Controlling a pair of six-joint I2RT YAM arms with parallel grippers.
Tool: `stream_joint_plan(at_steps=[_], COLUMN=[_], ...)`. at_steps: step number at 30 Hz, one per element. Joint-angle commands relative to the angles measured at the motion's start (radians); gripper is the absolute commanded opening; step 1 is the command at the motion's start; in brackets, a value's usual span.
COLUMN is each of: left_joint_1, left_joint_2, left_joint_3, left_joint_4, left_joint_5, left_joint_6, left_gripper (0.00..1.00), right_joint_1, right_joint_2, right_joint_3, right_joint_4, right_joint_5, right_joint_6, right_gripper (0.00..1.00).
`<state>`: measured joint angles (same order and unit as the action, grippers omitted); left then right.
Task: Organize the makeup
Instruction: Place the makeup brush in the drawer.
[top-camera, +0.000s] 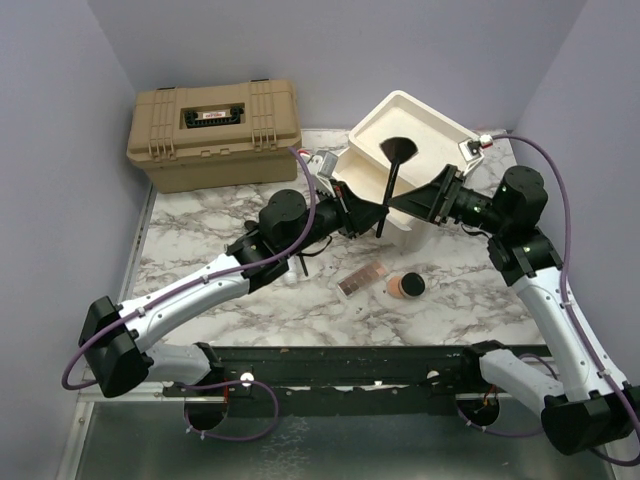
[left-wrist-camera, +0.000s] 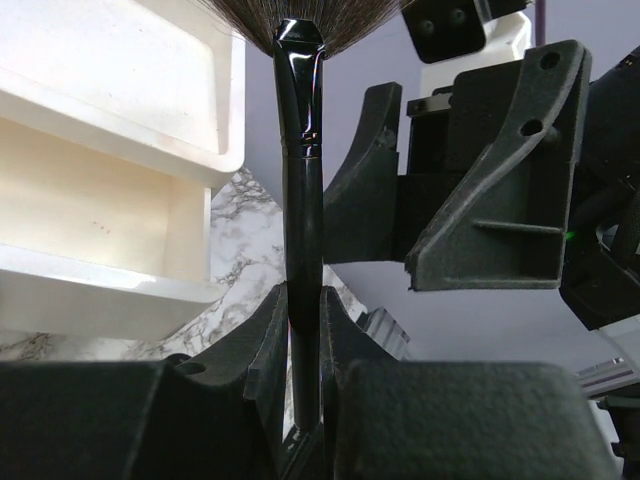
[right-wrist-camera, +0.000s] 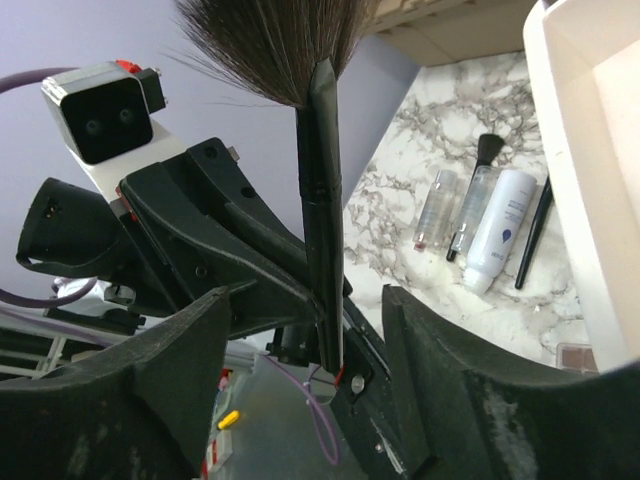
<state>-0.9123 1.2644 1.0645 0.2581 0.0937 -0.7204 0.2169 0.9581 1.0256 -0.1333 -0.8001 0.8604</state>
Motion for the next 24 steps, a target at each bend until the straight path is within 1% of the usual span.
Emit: stream_joint_plan(at_steps=[1, 3, 6, 13, 15, 17, 20, 22, 24], left_joint_1=[-0.009, -0.01, -0.011, -0.013, -0.013, -0.013, -0.012, -0.01, -0.011], left_joint_2=[0.012, 0.01, 0.009, 0.015, 0.014, -0.004, -0.021, -0.01, 0.004], left_joint_3=[-0.011, -0.014, -0.018, -0.017, -0.019, -0.04, -0.073, -0.072, -0.06], left_joint_4=[0.054, 0.056, 0.063, 0.068, 0.071, 0.096, 0.109, 0.109, 0.111], left_joint_5=[0.035, 0.037, 0.043, 0.044, 0.054, 0.035, -0.016, -0.015, 0.001], left_joint_6=[-0.017, -0.024, -0.029, -0.03, -0.035, -0.049, -0.052, -0.048, -0.054], left_gripper=[0.0, 0.0, 0.0, 0.0, 0.0, 0.0, 0.0, 0.0, 0.0], right_joint_1=[0.055, 0.06, 0.062, 0.063, 0.064, 0.063, 0.064, 0.064, 0.065], right_joint_2=[0.022, 0.022, 0.023, 0.026, 0.032, 0.033, 0.024, 0.018, 0.017], right_joint_3=[0.023, 0.007, -0.013, -0.036, -0.038, -0.043, -0.07, -0.068, -0.06], right_joint_4=[0.056, 0.061, 0.09, 0.124, 0.124, 0.124, 0.218, 0.23, 0.188], right_joint_5=[0.057, 0.078, 0.084, 0.109, 0.118, 0.129, 0.121, 0.101, 0.11], right_joint_6=[-0.003, -0.009, -0.001, 0.02, 0.026, 0.035, 0.063, 0.066, 0.046], right_gripper=[0.65, 0.57, 0.53, 0.53, 0.5, 0.48, 0.44, 0.46, 0.48])
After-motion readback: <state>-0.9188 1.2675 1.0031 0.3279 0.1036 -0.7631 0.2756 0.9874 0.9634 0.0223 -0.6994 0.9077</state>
